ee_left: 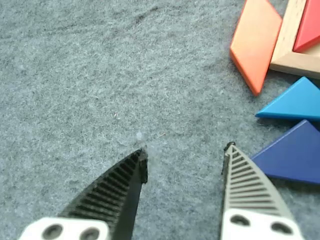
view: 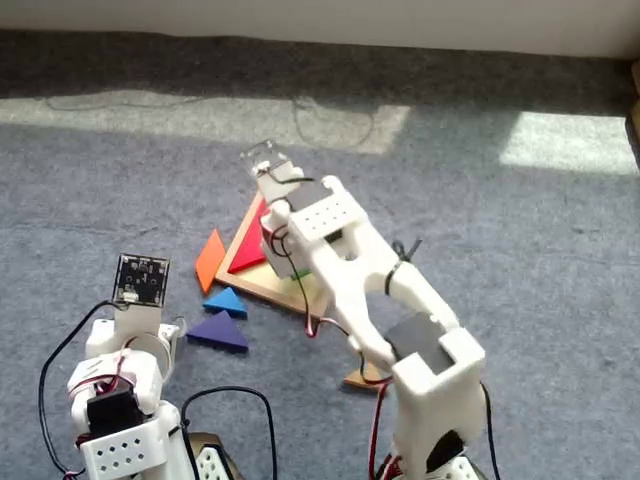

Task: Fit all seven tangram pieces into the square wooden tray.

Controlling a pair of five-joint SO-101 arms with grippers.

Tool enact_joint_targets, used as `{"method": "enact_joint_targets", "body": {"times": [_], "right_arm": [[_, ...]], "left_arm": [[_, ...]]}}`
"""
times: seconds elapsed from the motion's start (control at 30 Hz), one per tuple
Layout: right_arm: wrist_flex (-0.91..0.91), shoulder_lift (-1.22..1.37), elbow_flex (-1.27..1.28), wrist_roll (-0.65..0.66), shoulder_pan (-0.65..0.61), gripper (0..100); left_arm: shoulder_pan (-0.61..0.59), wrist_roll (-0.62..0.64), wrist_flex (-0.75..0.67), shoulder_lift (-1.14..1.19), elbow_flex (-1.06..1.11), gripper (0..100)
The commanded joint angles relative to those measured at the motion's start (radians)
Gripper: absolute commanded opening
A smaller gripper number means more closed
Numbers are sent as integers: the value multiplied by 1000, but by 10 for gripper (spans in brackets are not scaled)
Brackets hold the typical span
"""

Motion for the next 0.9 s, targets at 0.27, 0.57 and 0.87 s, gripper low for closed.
{"method": "enact_joint_targets", "body": {"times": [0.27,0.57,0.87], "right_arm": [[-12,88,-145,61,47,91],[56,90,-151,75,67,155],[74,79,-156,74,71,195]], "left_arm": [[-13,2,-14,-35,-4,252],[-13,2,-14,-35,-4,252],[-13,2,-15,-35,-4,252]]}}
